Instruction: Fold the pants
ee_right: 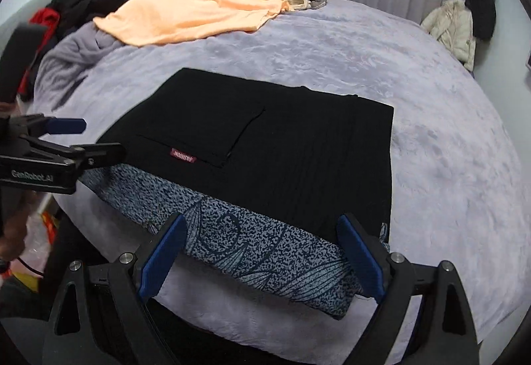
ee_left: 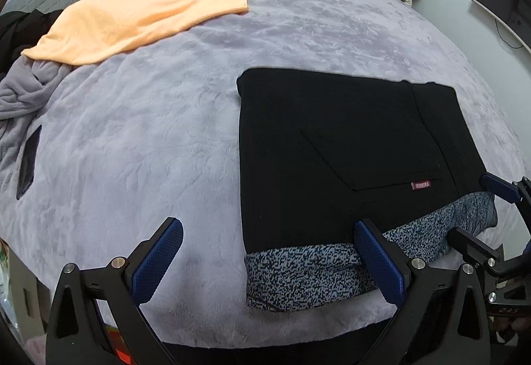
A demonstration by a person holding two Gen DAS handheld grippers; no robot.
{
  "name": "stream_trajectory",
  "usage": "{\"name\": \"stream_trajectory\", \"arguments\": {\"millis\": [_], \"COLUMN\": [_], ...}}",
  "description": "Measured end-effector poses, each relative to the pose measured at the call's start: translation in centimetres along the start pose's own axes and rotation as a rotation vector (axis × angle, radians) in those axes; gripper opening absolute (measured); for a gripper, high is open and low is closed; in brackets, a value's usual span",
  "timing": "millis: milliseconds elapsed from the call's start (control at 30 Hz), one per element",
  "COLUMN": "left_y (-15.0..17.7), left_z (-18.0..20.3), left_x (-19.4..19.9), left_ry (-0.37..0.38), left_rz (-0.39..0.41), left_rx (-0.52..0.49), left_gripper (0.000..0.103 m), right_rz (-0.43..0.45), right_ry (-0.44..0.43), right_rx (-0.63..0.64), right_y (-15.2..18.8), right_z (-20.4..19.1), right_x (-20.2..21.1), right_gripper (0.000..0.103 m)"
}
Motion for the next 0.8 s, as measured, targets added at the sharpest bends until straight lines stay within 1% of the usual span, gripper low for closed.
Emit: {"name": "stream_trajectory", "arguments": {"millis": [33,67,133,200,300,333,367,400,433,500,533,567,633,667,700,733,767,800], "left_y": [0.5,1.0,1.3,1.3,1.2,0.9,0.5,0.1,-0.3,-0.9,-1.1,-1.2,-1.3,-1.4,-1.4,-1.5,-1.4,-1.7], "left_z": [0.0,0.1,0.0,0.1,-0.1,-0.3,-0.4,-0.5,-0.6,-1.1,-1.3,-1.3,-1.2,-1.2,-1.2,-1.2,-1.3,-1.6], "left_x": [-1.0,-1.6,-2.2,-2.2,-1.4,-0.5,0.3,1.0,1.4,1.2,0.8,0.1,-0.8,-0.8,-0.8,-0.7,-0.5,-0.2], "left_ry": [0.02,0.035,0.058,0.067,0.071,0.066,0.057,0.041,0.015,-0.04,-0.05,-0.041,-0.05,-0.055,-0.056,-0.047,-0.035,-0.029], "left_rz": [-0.029,-0.044,-0.046,-0.044,-0.044,-0.024,0.004,0.027,0.052,0.063,0.051,0.036,0.019,0.024,0.029,0.031,0.032,0.039], "left_rx": [0.008,0.02,0.048,0.053,0.067,0.074,0.069,0.061,0.052,0.057,0.067,0.083,0.086,0.082,0.08,0.075,0.072,0.078], "left_gripper": [0.103,0.103,0.103,0.103,0.103,0.103,0.103,0.103,0.103,0.103,0.103,0.103,0.103,0.103,0.103,0.103,0.103,0.103], "right_rz": [-0.023,-0.027,-0.013,-0.012,-0.016,-0.012,-0.001,0.018,0.041,0.091,0.12,0.132,0.108,0.08,0.045,-0.04,-0.073,-0.059], "right_ry": [0.007,0.014,0.013,0.04,0.07,0.05,0.011,-0.05,-0.085,-0.089,-0.086,-0.09,-0.113,-0.147,-0.165,-0.166,-0.16,-0.166], "right_rx": [0.017,0.029,0.06,0.107,0.148,0.138,0.115,0.078,0.047,0.022,0.028,0.043,0.057,0.055,0.05,0.038,0.029,0.023], "right_y": [0.4,0.7,1.1,1.4,1.5,1.1,0.7,0.1,-0.5,-1.5,-2.0,-2.5,-2.9,-2.9,-2.7,-2.2,-2.0,-2.1], "right_z": [0.0,0.1,-0.1,-0.7,-1.1,-1.1,-1.1,-1.1,-1.0,-1.0,-1.2,-1.7,-2.6,-2.9,-3.1,-3.0,-2.7,-2.7], "right_x": [-0.7,-1.0,-1.3,-1.6,-1.3,-0.7,0.0,1.0,1.8,2.7,3.0,2.9,1.8,0.9,0.0,-1.9,-2.7,-2.7], "right_gripper": [0.094,0.095,0.1,0.103,0.103,0.103,0.103,0.103,0.103,0.103,0.103,0.103,0.103,0.103,0.103,0.103,0.103,0.103]}}
Point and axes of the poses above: each gripper's, at about its wrist camera, not at the fingertips, and x roughly against the way its jaws point, z to its right, y to its underside, the point moved 6 cm from there along -x, roughly the way its jaws point, and after that the axes turned 8 degrees about -x, right-handed, at the moved point
